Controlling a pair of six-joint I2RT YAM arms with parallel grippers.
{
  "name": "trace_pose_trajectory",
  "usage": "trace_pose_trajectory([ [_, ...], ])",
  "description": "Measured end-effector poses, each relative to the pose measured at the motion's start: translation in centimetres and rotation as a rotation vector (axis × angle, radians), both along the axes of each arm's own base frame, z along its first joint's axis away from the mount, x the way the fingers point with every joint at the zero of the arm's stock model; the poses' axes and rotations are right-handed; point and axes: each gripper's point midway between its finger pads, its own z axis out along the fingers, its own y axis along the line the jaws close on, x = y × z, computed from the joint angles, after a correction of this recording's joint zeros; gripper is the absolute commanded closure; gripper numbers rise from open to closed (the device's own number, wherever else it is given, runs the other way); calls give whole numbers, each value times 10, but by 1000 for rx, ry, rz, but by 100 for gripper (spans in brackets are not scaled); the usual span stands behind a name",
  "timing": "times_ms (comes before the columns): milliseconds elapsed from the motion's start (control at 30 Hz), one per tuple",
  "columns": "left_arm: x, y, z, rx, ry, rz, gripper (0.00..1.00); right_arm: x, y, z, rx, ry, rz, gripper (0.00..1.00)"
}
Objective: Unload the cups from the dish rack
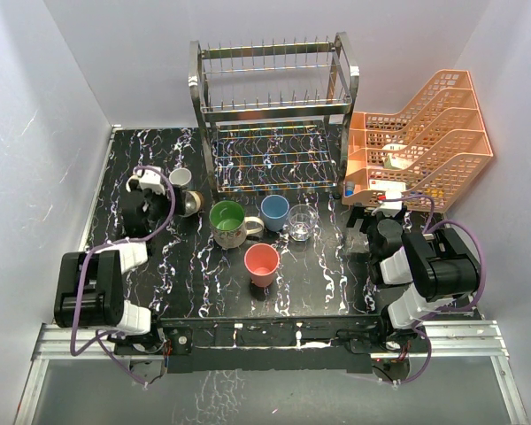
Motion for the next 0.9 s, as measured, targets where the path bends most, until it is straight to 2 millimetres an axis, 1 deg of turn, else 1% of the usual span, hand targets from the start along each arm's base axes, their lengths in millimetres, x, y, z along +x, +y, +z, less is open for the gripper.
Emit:
trace_pose_trajectory([
  [100, 16, -3, 24, 20, -25, -35, 3, 0, 0, 0, 0, 0, 2, 2],
  [167, 26, -3, 31, 39, -27, -47, 3, 0, 0, 0, 0, 0, 2, 2],
  [400, 45, -6, 26, 64, 7, -90, 3, -3, 0, -3, 0, 8, 1, 2],
  [600, 51, -7, 34, 37, 46, -90, 3, -3, -1, -3, 1, 8, -3, 2],
  [667, 45, -7, 36, 30, 56, -93, 3, -3, -1, -3, 1, 8, -6, 2],
  [733, 31, -8, 37, 24, 48, -96, 3, -3, -1, -3, 1, 8, -8, 2],
  [767, 21, -8, 35, 22, 46, -96, 3, -3, -2, -3, 2, 8, -9, 2],
  [833, -1, -8, 27, 19, 48, -91, 3, -3, -2, -3, 2, 8, -12, 2],
  [900, -18, -6, 13, 13, 63, -83, 3, -3, -2, -3, 4, 8, -14, 2],
])
